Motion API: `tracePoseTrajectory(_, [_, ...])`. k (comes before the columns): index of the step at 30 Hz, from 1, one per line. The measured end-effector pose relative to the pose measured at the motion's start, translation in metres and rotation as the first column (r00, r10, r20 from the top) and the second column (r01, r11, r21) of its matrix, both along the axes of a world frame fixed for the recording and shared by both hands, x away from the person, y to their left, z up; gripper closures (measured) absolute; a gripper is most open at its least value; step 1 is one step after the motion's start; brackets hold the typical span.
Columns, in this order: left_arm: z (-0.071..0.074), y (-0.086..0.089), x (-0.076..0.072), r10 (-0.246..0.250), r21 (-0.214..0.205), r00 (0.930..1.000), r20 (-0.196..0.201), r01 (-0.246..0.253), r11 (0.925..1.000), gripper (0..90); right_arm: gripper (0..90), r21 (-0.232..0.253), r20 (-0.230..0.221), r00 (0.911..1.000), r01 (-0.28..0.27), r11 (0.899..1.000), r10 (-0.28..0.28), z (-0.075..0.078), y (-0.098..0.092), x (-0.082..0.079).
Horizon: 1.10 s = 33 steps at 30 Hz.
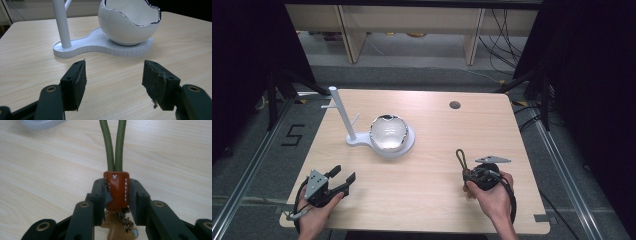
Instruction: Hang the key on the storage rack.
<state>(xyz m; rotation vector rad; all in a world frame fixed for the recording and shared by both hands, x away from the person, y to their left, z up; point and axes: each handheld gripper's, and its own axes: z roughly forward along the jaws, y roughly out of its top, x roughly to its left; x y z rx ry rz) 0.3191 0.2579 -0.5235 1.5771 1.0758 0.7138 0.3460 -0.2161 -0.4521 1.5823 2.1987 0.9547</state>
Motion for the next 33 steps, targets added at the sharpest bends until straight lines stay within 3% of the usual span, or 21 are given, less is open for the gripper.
tracePoseTrajectory(2, [0.000,0.000,0.000,0.004,-0.001,1.0000,-0.003,-0.004,1.0000,35.3,69.1,0.010,0.005,0.9999,-0.011,1.000,0.011,0.000,-0.001,0.000])
tracePoseTrajectory(4, [-0.001,0.000,0.001,-0.002,-0.008,1.0000,0.007,0.002,1.0000,35.3,69.1,0.031,0.086,0.9956,-0.039,0.999,0.036,-0.003,-0.001,0.000])
tracePoseTrajectory(5, [-0.001,0.000,0.001,-0.002,-0.008,1.0000,0.007,0.002,1.0000,35.2,69.1,0.031,0.086,0.9956,-0.039,0.999,0.036,-0.003,-0.001,0.000])
tracePoseTrajectory(6, [-0.001,0.000,0.001,-0.002,-0.009,1.0000,0.007,0.002,1.0000,35.3,69.0,0.054,0.117,0.9920,-0.054,0.997,0.047,-0.004,0.000,-0.001])
tracePoseTrajectory(13, [-0.001,0.000,0.001,0.009,-0.012,0.9999,0.006,-0.009,0.9999,35.2,69.0,0.095,0.188,0.9809,-0.068,0.993,0.049,-0.006,0.002,-0.005])
tracePoseTrajectory(14, [-0.001,0.001,0.001,0.002,-0.012,1.0000,0.005,-0.002,0.9999,35.2,69.0,0.108,0.222,0.9741,-0.072,0.992,0.046,-0.006,0.001,-0.006])
tracePoseTrajectory(16, [0.000,0.001,0.001,0.003,-0.012,1.0000,0.005,-0.003,0.9999,35.2,69.0,0.112,0.227,0.9726,-0.076,0.991,0.049,-0.006,0.001,-0.007])
tracePoseTrajectory(19, [-0.001,0.001,0.001,0.005,-0.016,1.0000,0.003,-0.005,0.9999,34.9,69.0,0.132,0.268,0.9628,-0.075,0.988,0.037,-0.006,0.002,-0.009])
tracePoseTrajectory(20, [-0.001,0.001,0.001,0.006,-0.017,1.0000,0.003,-0.006,0.9998,34.8,69.0,0.140,0.296,0.9545,-0.080,0.987,0.036,-0.007,0.002,-0.010])
tracePoseTrajectory(21, [-0.001,0.001,0.001,0.008,-0.018,1.0000,0.002,-0.008,0.9998,34.6,69.0,0.144,0.292,0.9557,-0.086,0.986,0.041,-0.007,0.003,-0.011])
tracePoseTrajectory(22, [0.000,0.001,0.001,0.009,-0.018,1.0000,0.000,-0.009,0.9998,34.6,69.0,0.138,0.316,0.9480,-0.085,0.987,0.037,-0.008,0.003,-0.010])
tracePoseTrajectory(23, [0.000,0.002,0.000,0.013,-0.018,0.9999,-0.008,-0.013,0.9998,34.5,69.0,0.136,0.318,0.9473,-0.082,0.987,0.035,-0.009,0.003,-0.011])
tracePoseTrajectory(24, [0.000,0.003,0.000,0.024,-0.035,0.9997,-0.007,-0.024,0.9991,34.2,69.0,0.170,0.324,0.9455,-0.087,0.982,0.028,-0.010,0.005,-0.013])
tracePoseTrajectory(25, [0.000,0.003,0.000,0.024,-0.035,0.9997,-0.007,-0.024,0.9991,34.0,69.0,0.170,0.324,0.9455,-0.087,0.982,0.028,-0.010,0.005,-0.013])
tracePoseTrajectory(26, [0.001,0.003,-0.001,0.032,-0.066,0.9994,-0.012,-0.033,0.9972,33.7,69.0,0.168,0.340,0.9397,-0.099,0.981,0.037,-0.011,0.005,-0.013])
tracePoseTrajectory(27, [0.002,0.003,0.000,0.022,-0.081,0.9997,0.004,-0.022,0.9965,33.8,69.0,0.170,0.338,0.9406,-0.097,0.981,0.034,-0.011,0.005,-0.014])
tracePoseTrajectory(29, [0.005,0.001,0.000,0.015,-0.092,0.9998,0.011,-0.014,0.9956,33.9,69.0,0.175,0.363,0.9312,-0.103,0.979,0.033,-0.012,0.007,-0.015])
tracePoseTrajectory(30, [0.007,0.000,-0.002,0.016,-0.084,0.9999,0.003,-0.015,0.9963,34.2,69.0,0.185,0.357,0.9338,-0.096,0.978,0.024,-0.011,0.009,-0.016])
tracePoseTrajectory(31, [0.008,-0.002,-0.001,0.002,-0.099,0.9998,0.021,0.000,0.9951,34.5,69.0,0.175,0.387,0.9214,-0.113,0.978,0.038,-0.012,0.009,-0.014])
tracePoseTrajectory(32, [0.010,-0.003,-0.001,-0.006,-0.089,0.9999,0.015,0.008,0.9960,34.8,69.0,0.182,0.384,0.9228,-0.112,0.977,0.035,-0.012,0.010,-0.015])
tracePoseTrajectory(33, [0.011,-0.005,-0.002,-0.011,-0.099,0.9999,0.012,0.012,0.9950,35.1,68.9,0.199,0.366,0.9306,-0.088,0.976,0.009,-0.011,0.013,-0.018])
